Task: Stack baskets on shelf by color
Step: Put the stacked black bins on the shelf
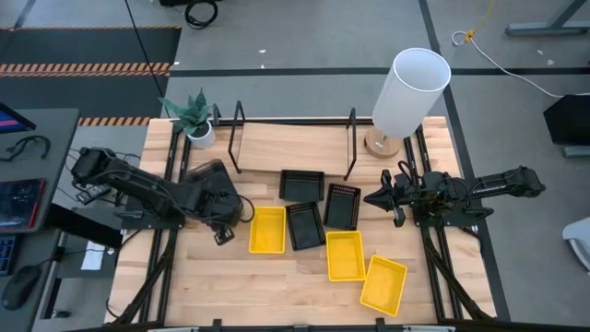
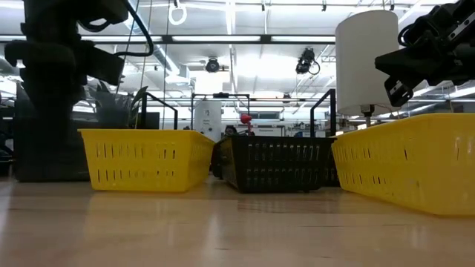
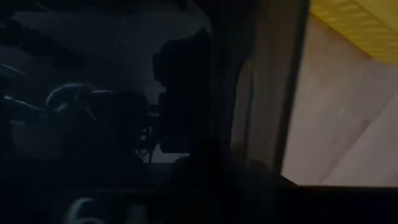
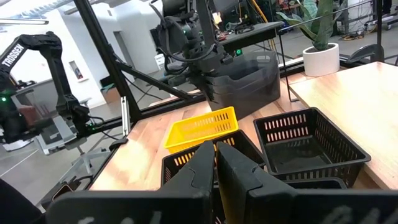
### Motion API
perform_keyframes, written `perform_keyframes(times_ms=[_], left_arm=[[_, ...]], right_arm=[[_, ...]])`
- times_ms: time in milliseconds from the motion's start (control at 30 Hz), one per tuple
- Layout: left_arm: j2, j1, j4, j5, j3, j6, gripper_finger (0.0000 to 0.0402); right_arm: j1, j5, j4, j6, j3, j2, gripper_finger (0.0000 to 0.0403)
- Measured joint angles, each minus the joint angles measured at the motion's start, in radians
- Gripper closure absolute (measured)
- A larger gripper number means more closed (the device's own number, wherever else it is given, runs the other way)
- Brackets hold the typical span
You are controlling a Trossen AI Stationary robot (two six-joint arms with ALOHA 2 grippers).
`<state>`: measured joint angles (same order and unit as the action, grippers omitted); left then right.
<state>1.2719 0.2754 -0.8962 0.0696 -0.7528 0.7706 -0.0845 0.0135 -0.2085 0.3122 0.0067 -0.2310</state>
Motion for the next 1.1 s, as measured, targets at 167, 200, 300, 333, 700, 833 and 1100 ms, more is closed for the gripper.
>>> perform_keyframes(times_ms=[167,200,300,333,700,833,1100], left_arm=[[-0.042,0.043,-0.059,-0.077,-0.097,0.001,0.0385],[-0.043,0.052,-0.085,-0.089,-0.131,-0.008,0.0385],[-0.043,0.072,-0.148,-0.112,-0.251,-0.042,0.0385],[-0.044,0.077,-0.173,-0.106,-0.288,-0.048,0.0385],[-0.044,0.034,-0.135,-0.244,-0.574,-0.128,0.0385],[-0.044,-0.028,-0.085,-0.199,-0.598,-0.194,0.0385],[0.026,-0.228,0.130,-0.183,-0.599,-0.407,0.0385]], right_arm=[[0.000,0.000,0.000,0.000,0.000,0.000,0.0378],[0.000,0.000,0.000,0.000,0.000,0.000,0.0378],[0.000,0.000,0.000,0.000,0.000,0.000,0.0378],[0.000,0.000,0.000,0.000,0.000,0.000,0.0378],[0.000,0.000,0.000,0.000,0.000,0.000,0.0378],[0.000,0.000,0.000,0.000,0.000,0.000,0.0378],[0.000,0.000,0.000,0.000,0.000,0.000,0.0378]])
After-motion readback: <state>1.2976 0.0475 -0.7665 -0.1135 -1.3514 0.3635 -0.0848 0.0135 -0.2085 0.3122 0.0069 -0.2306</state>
